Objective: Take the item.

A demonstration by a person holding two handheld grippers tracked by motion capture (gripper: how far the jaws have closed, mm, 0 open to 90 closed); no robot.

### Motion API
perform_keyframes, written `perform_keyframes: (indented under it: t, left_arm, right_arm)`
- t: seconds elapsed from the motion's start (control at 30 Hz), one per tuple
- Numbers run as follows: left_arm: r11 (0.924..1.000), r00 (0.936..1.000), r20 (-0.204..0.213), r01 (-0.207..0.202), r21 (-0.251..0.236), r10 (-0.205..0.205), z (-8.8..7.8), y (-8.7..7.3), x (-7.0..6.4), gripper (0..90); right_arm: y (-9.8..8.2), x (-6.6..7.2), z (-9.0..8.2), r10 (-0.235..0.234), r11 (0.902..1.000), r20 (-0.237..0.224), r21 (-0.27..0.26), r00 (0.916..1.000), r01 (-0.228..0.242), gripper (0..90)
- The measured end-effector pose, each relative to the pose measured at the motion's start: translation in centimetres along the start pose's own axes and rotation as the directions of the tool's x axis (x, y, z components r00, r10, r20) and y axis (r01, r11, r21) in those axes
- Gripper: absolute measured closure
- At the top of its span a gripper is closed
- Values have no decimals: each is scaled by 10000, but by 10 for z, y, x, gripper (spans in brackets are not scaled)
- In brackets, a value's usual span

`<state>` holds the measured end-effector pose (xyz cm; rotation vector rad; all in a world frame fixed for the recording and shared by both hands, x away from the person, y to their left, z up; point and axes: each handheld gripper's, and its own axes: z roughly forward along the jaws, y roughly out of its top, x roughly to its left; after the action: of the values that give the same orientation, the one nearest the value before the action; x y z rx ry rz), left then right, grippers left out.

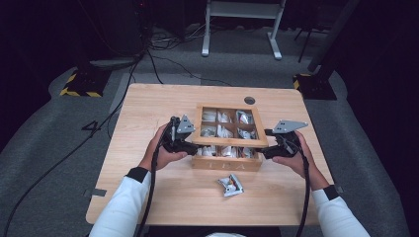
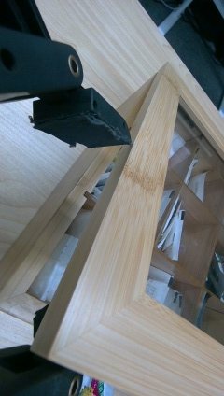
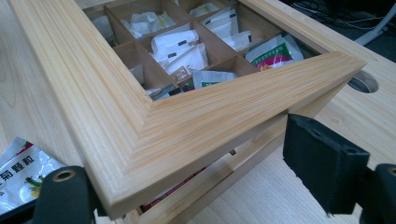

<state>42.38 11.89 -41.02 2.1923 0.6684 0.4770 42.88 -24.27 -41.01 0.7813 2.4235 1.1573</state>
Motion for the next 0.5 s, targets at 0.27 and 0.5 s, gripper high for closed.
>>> perform_keyframes:
  t: [0.27, 0.5]
  left_arm:
    - [9997, 9999, 155, -81, 238, 77, 4, -5, -1, 252]
    - [9973, 9992, 322, -248, 693, 226, 11, -10, -4, 239]
  right_arm:
    - [-5, 5, -2, -163, 9998, -66, 137, 9998, 164, 239]
    - [-11, 9, 1, -201, 9985, -452, 498, 9988, 223, 233]
